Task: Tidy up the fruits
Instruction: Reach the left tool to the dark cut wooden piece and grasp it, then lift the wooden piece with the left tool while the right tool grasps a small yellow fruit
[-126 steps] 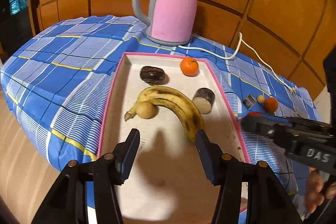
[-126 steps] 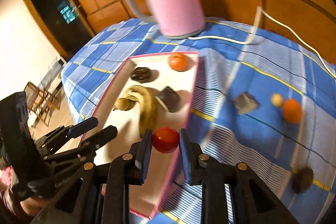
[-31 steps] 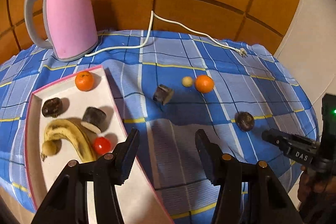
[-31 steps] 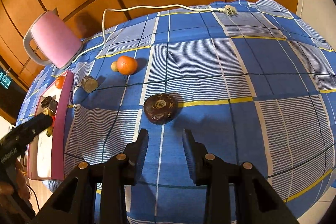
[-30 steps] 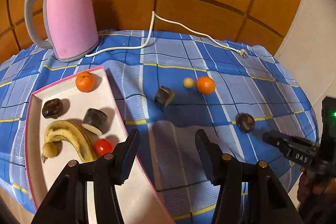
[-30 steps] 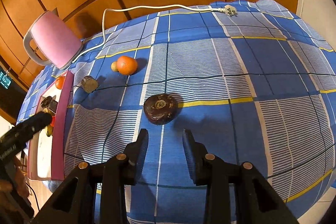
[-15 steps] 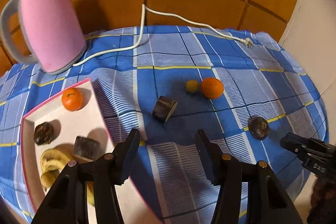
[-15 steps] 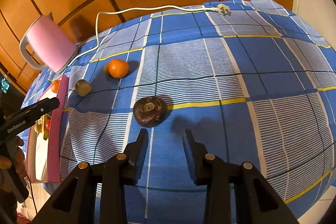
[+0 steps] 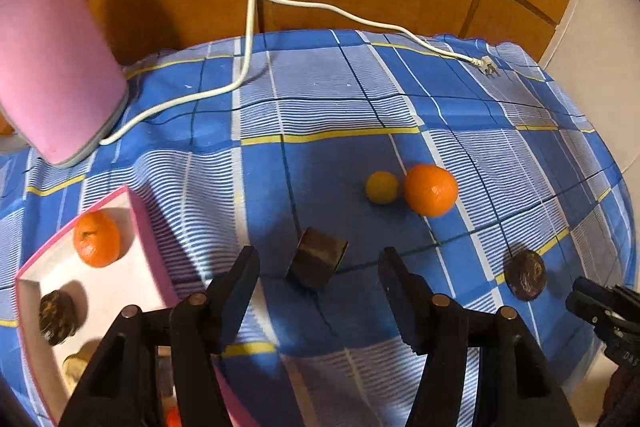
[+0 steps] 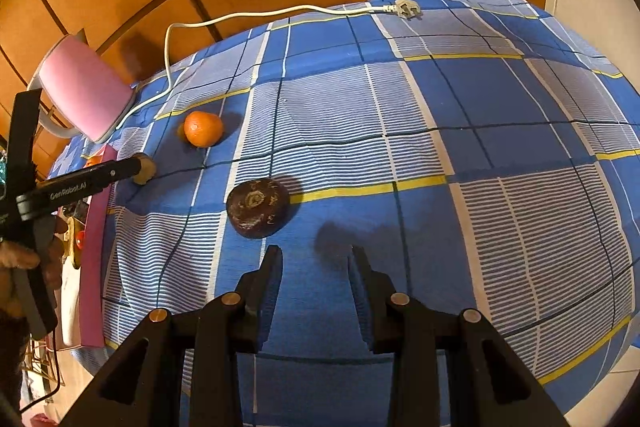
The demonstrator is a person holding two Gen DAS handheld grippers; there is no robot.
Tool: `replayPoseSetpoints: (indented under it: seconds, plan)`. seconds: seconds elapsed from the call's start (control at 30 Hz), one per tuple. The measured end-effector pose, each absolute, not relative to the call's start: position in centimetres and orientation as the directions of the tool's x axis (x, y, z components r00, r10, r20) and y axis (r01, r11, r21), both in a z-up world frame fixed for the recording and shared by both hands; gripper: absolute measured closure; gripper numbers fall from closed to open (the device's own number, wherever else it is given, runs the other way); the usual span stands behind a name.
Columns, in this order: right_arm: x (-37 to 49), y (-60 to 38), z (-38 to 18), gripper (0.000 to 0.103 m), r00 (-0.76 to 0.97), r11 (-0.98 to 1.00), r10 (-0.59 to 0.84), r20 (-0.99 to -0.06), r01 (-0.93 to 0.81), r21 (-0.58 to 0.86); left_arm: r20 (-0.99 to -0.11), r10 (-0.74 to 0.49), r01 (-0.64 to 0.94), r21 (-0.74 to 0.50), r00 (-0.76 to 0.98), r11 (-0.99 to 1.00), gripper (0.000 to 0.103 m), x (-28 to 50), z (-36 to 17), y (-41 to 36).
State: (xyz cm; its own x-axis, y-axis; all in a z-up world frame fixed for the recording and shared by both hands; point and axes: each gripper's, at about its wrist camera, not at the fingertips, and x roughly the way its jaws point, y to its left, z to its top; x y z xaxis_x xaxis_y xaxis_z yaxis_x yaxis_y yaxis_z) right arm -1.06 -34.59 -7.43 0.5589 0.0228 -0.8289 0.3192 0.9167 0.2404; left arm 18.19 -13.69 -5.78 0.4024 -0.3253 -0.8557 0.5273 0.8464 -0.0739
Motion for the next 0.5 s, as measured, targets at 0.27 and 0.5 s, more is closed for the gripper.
replayPoseSetpoints:
  seconds: [0.27, 0.5]
  plan:
    - [-1.0, -34.7, -7.5, 0.066, 0.555, 0.918, 0.017, -0.832, 0.321, 0.232, -0.874, -0.307, 0.562, -0.048, 0.376, 0.826, 0.075, 18.5, -7.5, -14.8]
    - [-0.7, -34.7, -7.6, 0.066, 0.551, 0.918, 0.013, -0.835, 0.324, 0.229, -0.825, -0.378, 0.574, -0.081, 0.421, 0.815, 0.076, 14.5, -5.4, -13.6]
